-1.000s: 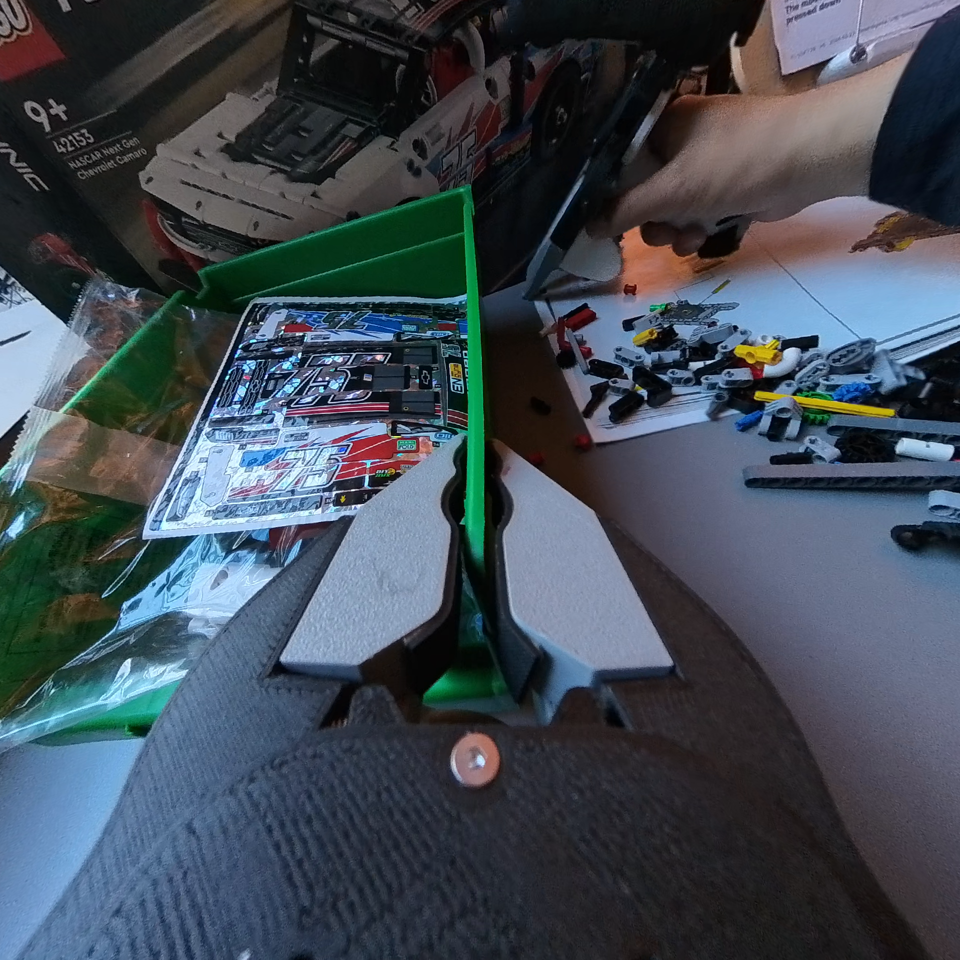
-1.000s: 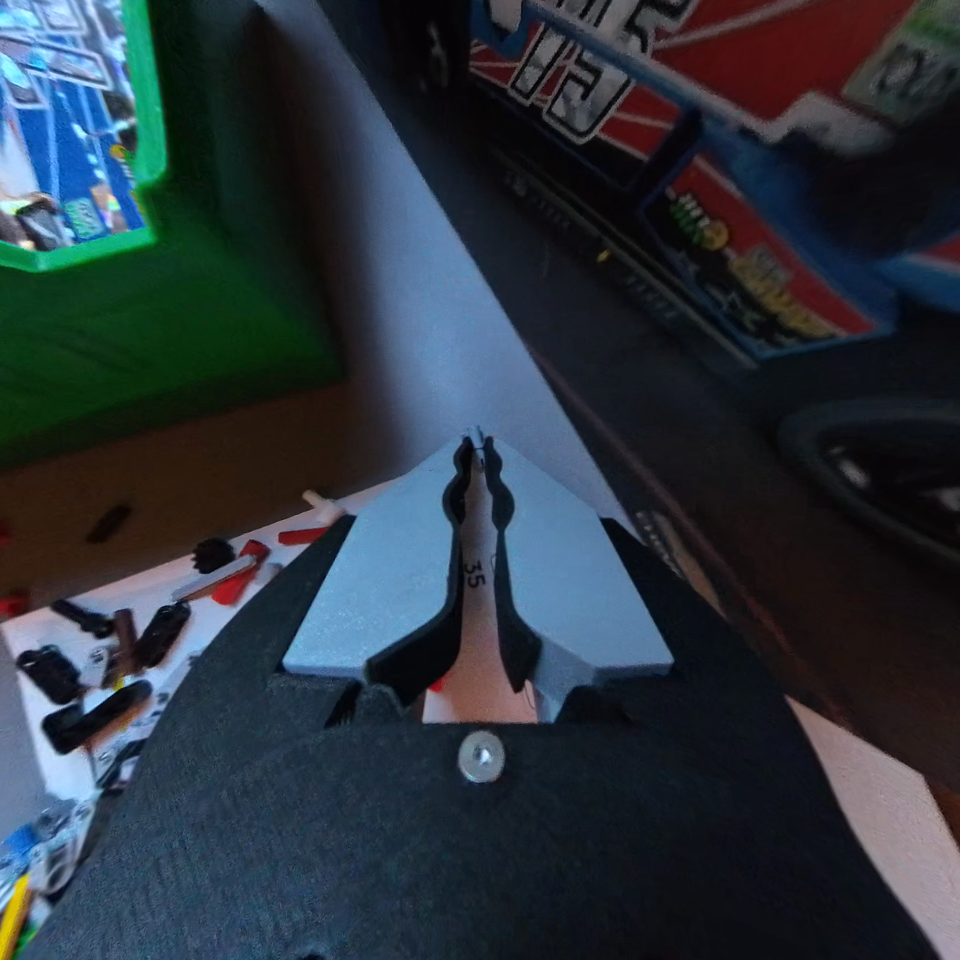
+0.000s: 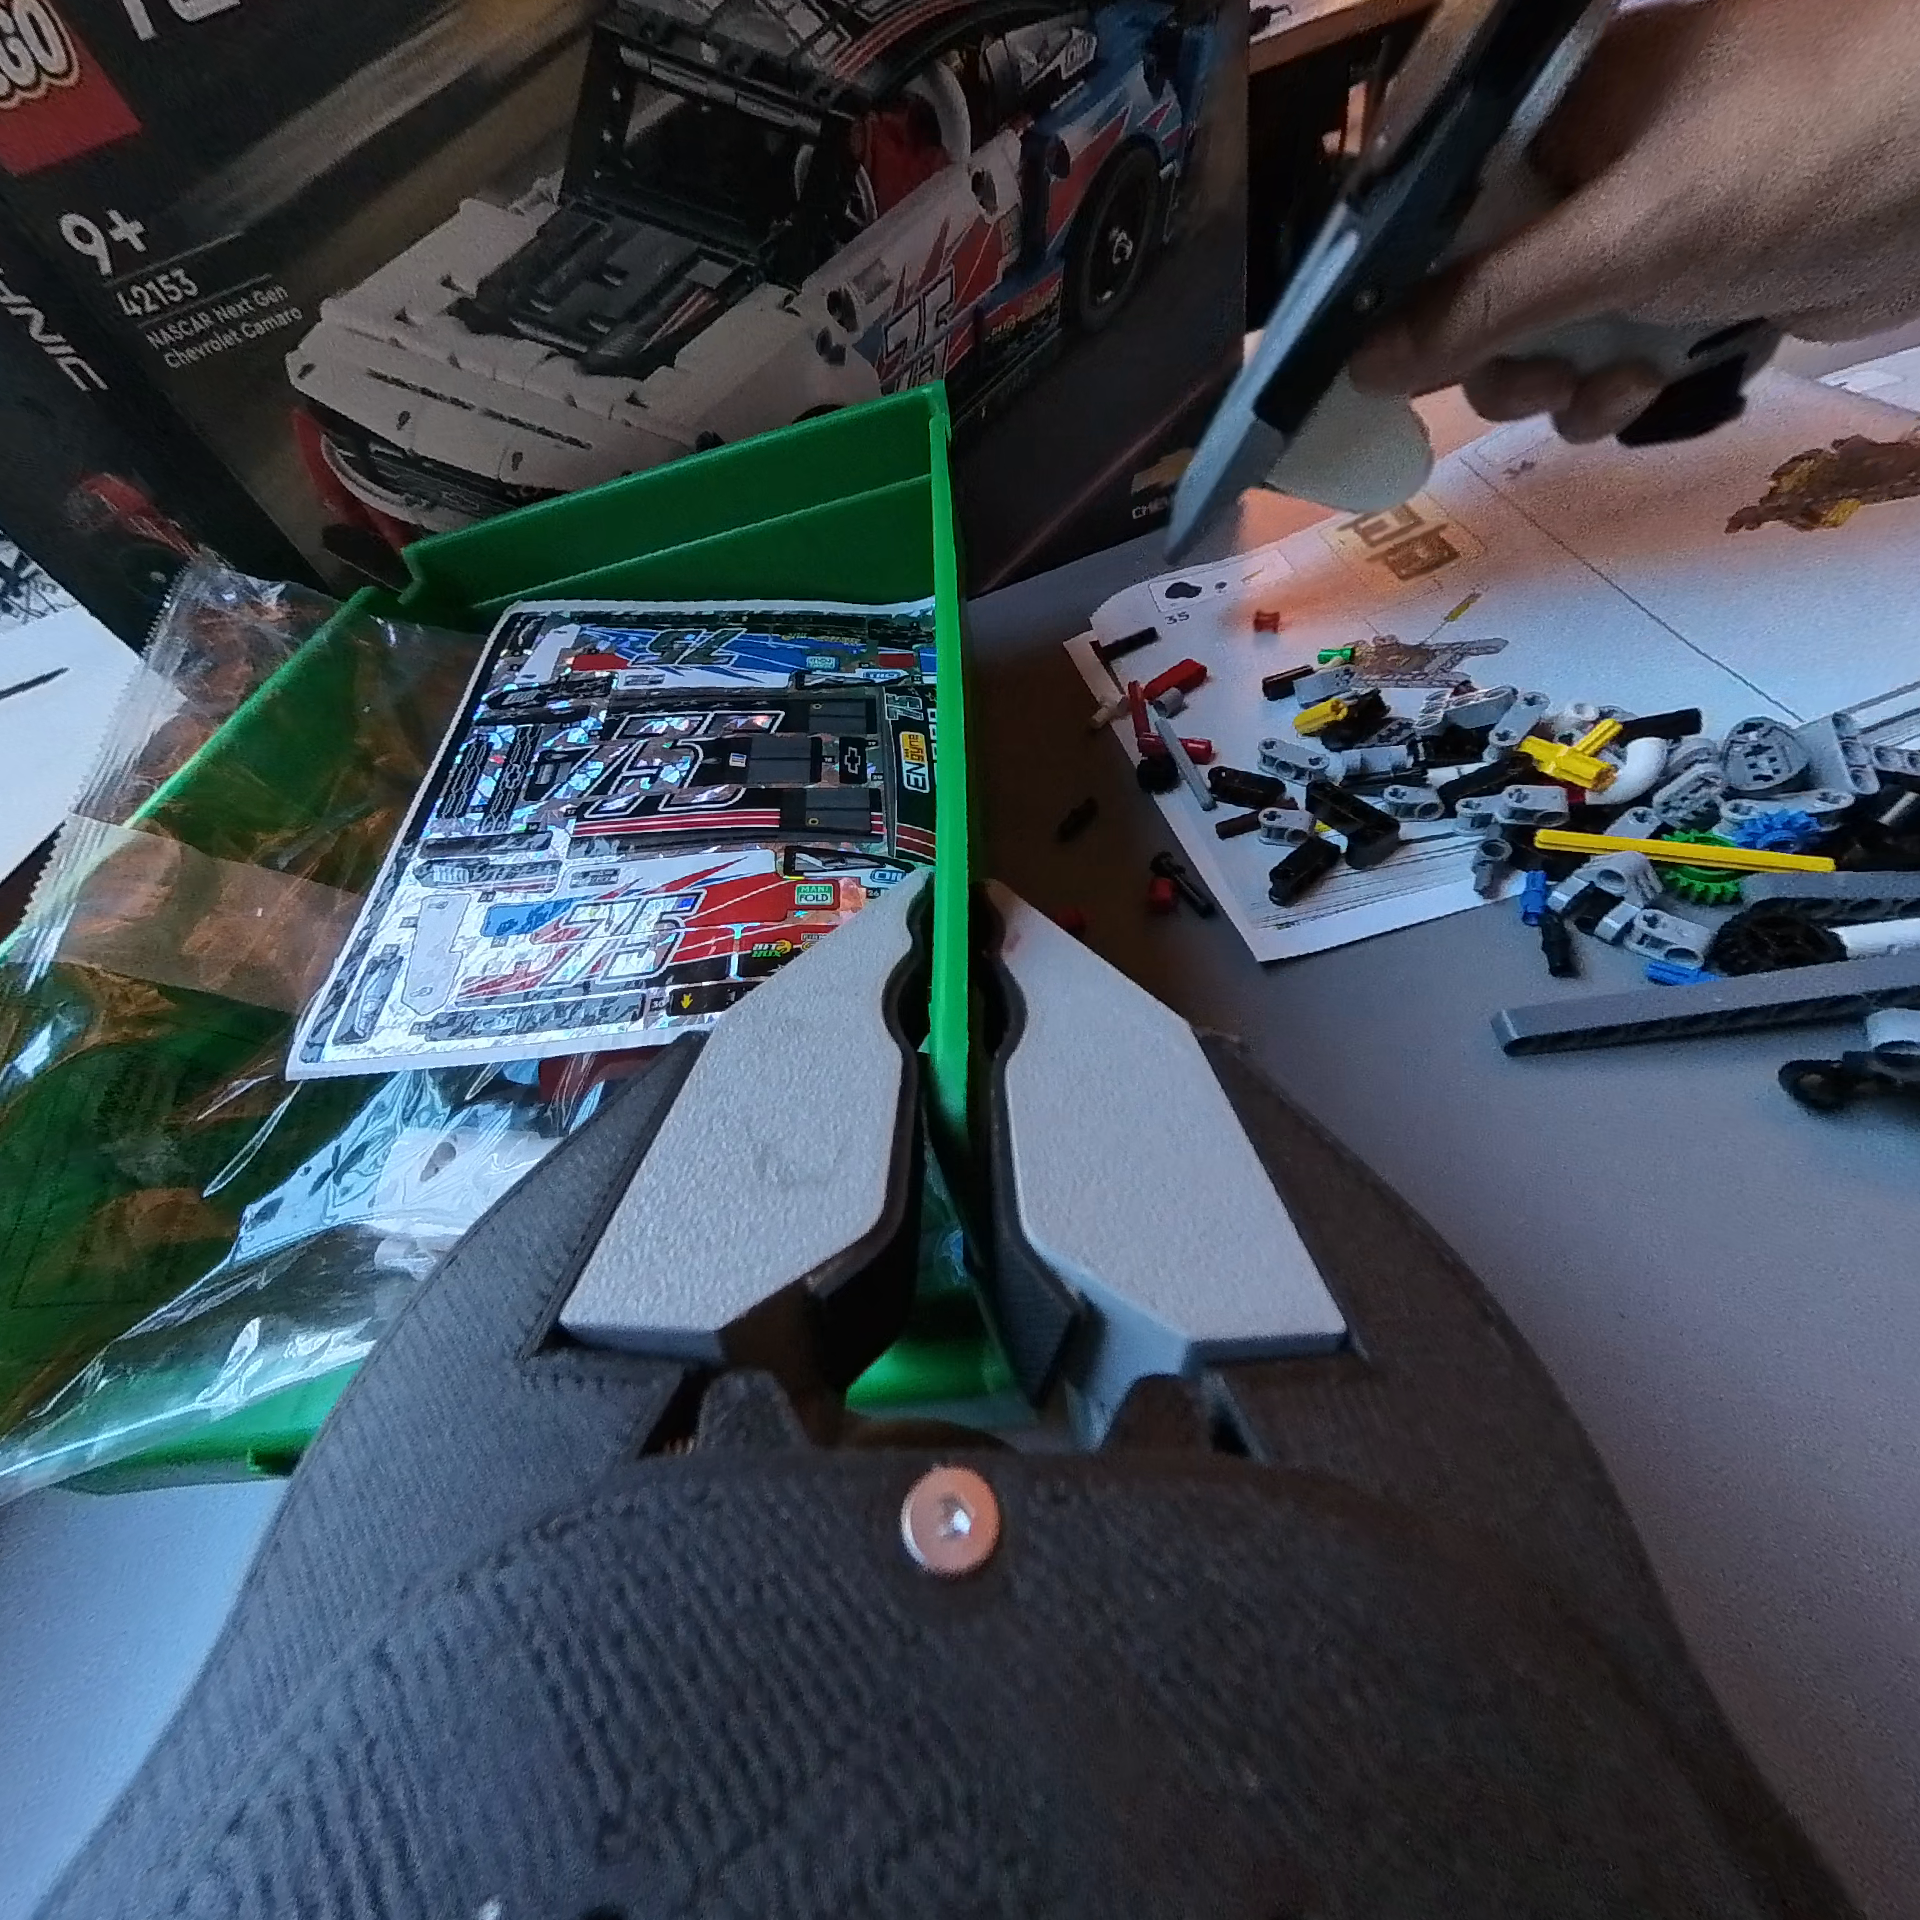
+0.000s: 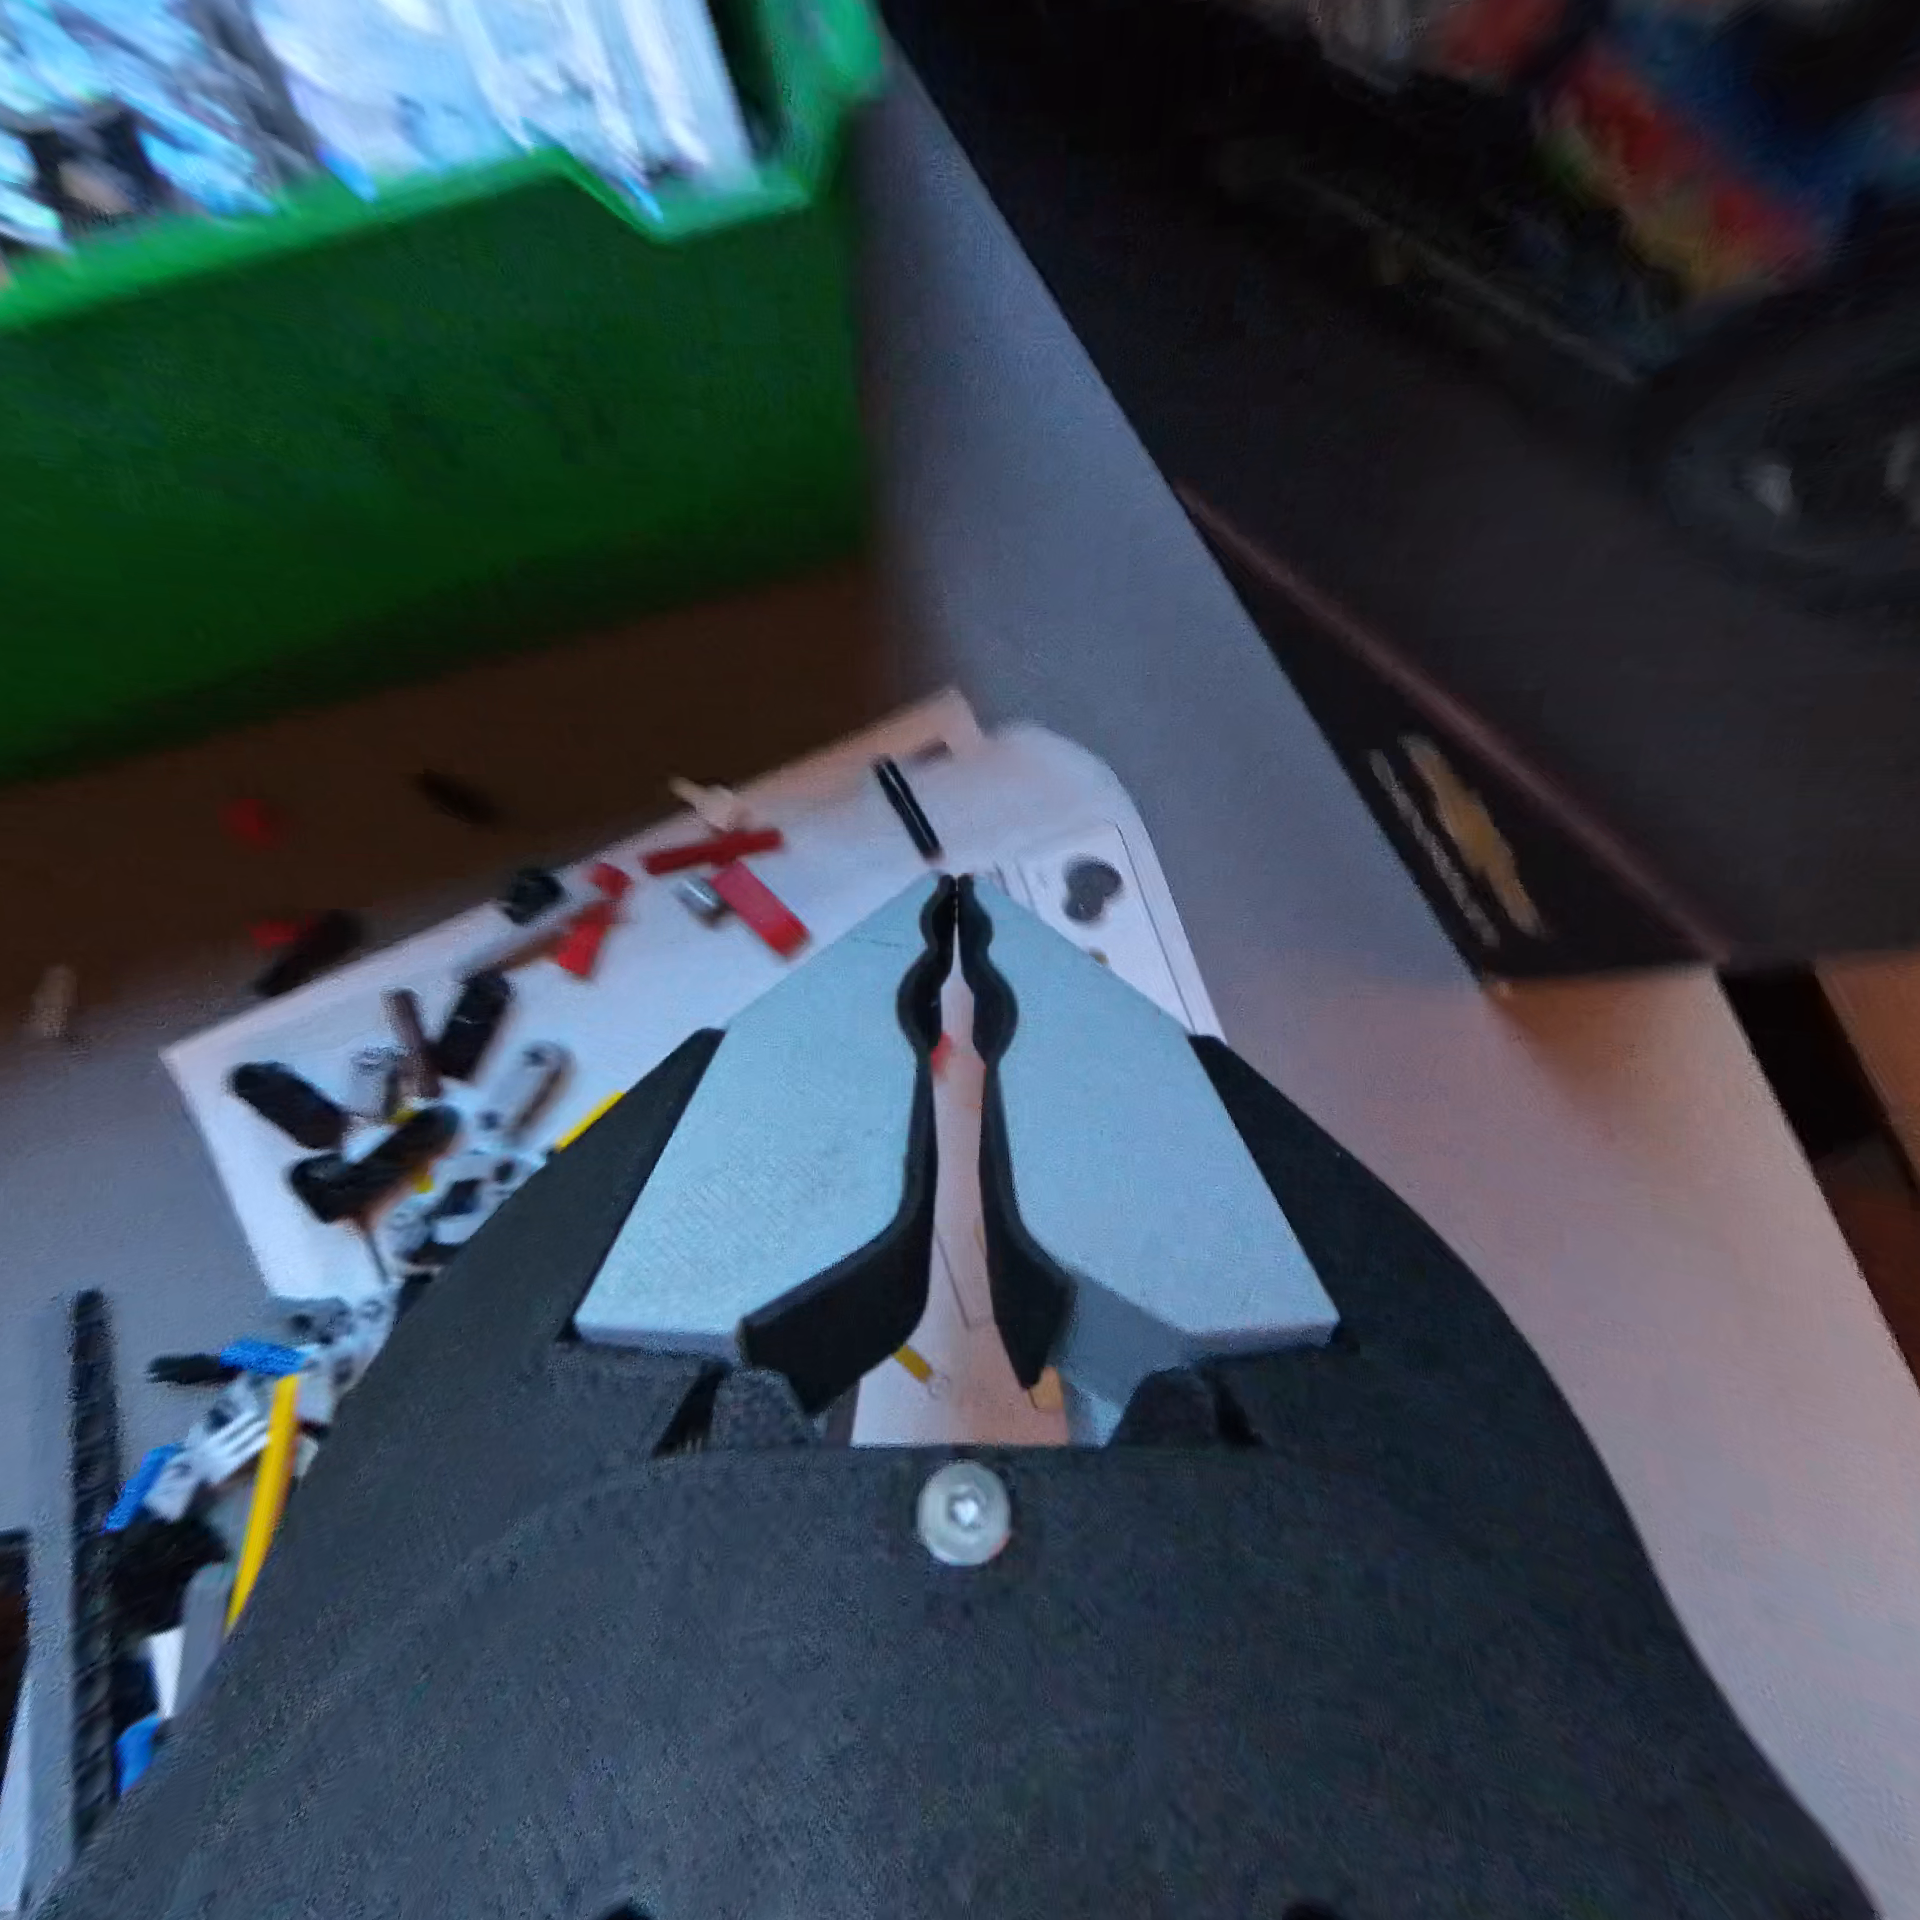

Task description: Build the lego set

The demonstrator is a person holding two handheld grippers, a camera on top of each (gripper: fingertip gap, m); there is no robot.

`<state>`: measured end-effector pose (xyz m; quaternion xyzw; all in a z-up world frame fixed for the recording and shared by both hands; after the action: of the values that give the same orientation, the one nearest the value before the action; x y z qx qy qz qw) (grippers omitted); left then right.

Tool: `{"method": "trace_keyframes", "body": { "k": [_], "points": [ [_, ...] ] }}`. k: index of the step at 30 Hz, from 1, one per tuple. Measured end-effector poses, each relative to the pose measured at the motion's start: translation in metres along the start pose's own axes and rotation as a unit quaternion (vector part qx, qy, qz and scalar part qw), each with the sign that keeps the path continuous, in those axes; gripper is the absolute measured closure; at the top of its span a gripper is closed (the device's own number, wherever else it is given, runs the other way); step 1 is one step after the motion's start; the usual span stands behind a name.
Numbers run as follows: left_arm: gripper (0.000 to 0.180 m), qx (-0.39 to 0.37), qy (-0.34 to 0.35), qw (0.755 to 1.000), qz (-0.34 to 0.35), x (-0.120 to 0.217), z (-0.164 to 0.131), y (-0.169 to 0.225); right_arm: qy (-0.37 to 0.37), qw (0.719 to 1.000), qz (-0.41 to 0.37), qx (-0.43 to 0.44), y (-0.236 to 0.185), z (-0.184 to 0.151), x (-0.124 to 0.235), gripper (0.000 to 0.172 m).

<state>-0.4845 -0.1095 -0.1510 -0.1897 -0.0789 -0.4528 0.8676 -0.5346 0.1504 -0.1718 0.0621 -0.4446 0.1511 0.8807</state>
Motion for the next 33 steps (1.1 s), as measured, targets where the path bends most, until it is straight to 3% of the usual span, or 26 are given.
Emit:
{"method": "trace_keyframes", "body": {
  "k": [5, 9, 12, 15, 18, 22, 25, 29, 33],
  "points": [
    [0.177, 0.001, 0.002, 1.0, -0.001, 0.0, 0.0, 0.0, -0.018, 0.999, -0.021, -0.041, 0.006, -0.029, -0.01, 0.172],
    [0.177, 0.001, 0.002, 1.0, -0.001, 0.0, 0.0, 0.0, -0.008, 0.992, 0.093, -0.09, -0.023, -0.035, -0.007, 0.172],
    [0.177, 0.002, 0.002, 1.0, -0.002, 0.0, 0.0, 0.0, -0.024, 0.987, 0.145, -0.061, -0.055, -0.04, -0.002, 0.172],
    [0.177, 0.002, 0.003, 1.0, -0.002, 0.0, 0.0, 0.0, 0.009, 0.996, 0.085, -0.005, -0.049, -0.02, 0.01, 0.172],
    [0.177, 0.002, 0.003, 1.0, -0.001, 0.0, 0.0, 0.0, 0.049, 0.997, 0.039, -0.044, -0.015, 0.01, 0.011, 0.163],
    [0.177, 0.003, 0.005, 1.0, -0.003, 0.0, 0.0, 0.0, -0.014, 0.999, 0.006, -0.032, 0.004, 0.017, -0.024, 0.16],
    [0.177, 0.003, 0.005, 1.0, -0.003, 0.0, 0.0, 0.0, -0.036, 0.999, -0.023, 0.015, 0.001, 0.014, -0.039, 0.171],
    [0.177, 0.005, 0.005, 1.0, -0.005, 0.0, 0.0, 0.0, -0.039, 0.996, 0.083, -0.003, -0.03, 0.01, -0.038, 0.17],
    [0.177, 0.007, 0.005, 1.0, -0.007, 0.001, 0.0, -0.001, -0.053, 0.99, 0.131, 0.017, -0.06, -0.001, -0.03, 0.171]
  ]
}}
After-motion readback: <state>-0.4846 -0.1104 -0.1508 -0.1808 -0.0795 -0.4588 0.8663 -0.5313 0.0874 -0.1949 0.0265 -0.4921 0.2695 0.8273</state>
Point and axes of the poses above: each gripper's, where its closed fingertips meet, x back along the fingers, z out of its top, y = z × x across the jaws, the point moved 6 cm from there along x, back along the fingers, and after that the axes turned 2 degrees about -y, right-handed, at the moved point
